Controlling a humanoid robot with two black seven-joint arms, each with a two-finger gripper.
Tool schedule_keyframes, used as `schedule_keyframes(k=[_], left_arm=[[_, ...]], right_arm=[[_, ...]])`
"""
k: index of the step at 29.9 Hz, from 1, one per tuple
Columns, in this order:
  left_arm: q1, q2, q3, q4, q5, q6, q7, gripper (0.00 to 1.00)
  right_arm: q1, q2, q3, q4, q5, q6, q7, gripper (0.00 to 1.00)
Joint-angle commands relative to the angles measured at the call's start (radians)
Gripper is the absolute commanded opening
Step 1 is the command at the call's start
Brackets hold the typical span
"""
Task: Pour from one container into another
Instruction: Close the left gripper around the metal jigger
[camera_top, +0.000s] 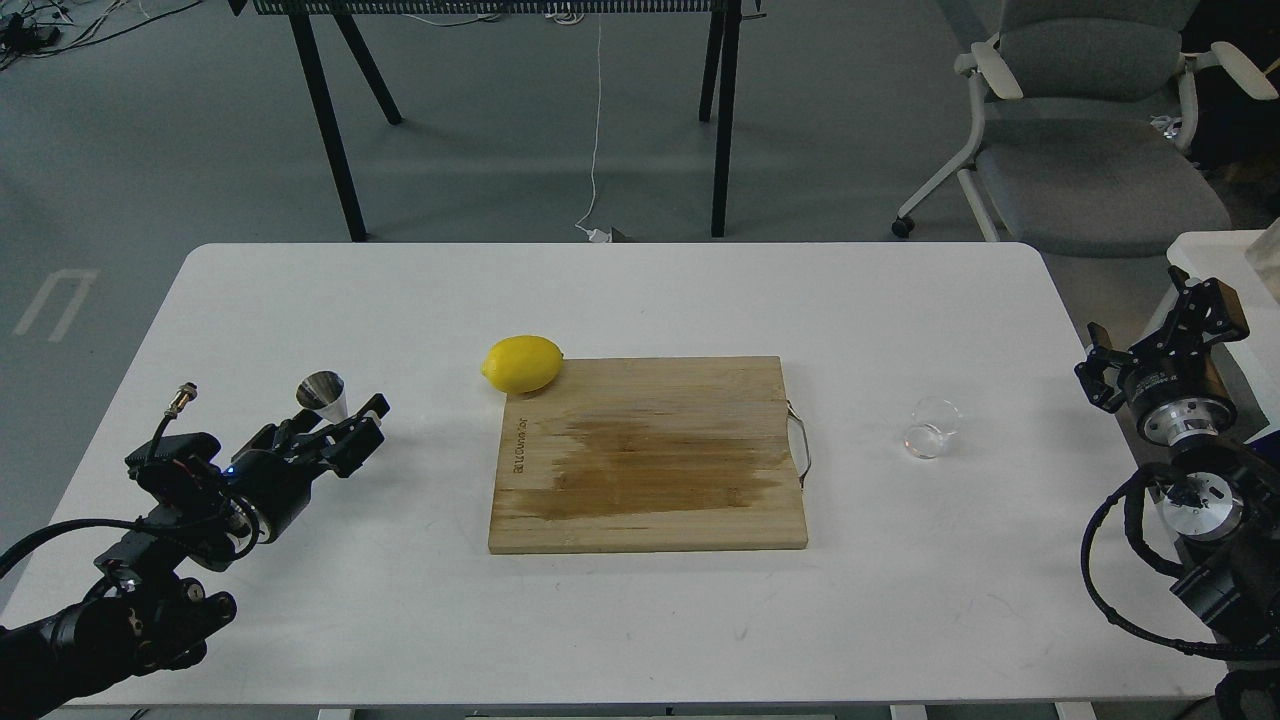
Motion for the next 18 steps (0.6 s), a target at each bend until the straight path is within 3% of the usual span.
schedule_keyframes(k=[1, 18], left_arm=[[-0.002, -0.006, -0.003, 0.006, 0.000, 0.000, 0.000, 0.94], [-0.012, -0.055, 0.005, 0.073, 0.001, 0.000, 0.000, 0.80]], right_arm=[[0.000, -0.002, 0.000, 0.000, 0.000, 0.000, 0.000, 1.00], [0.000, 0.000, 0.000, 0.000, 0.000, 0.000, 0.000, 1.00]])
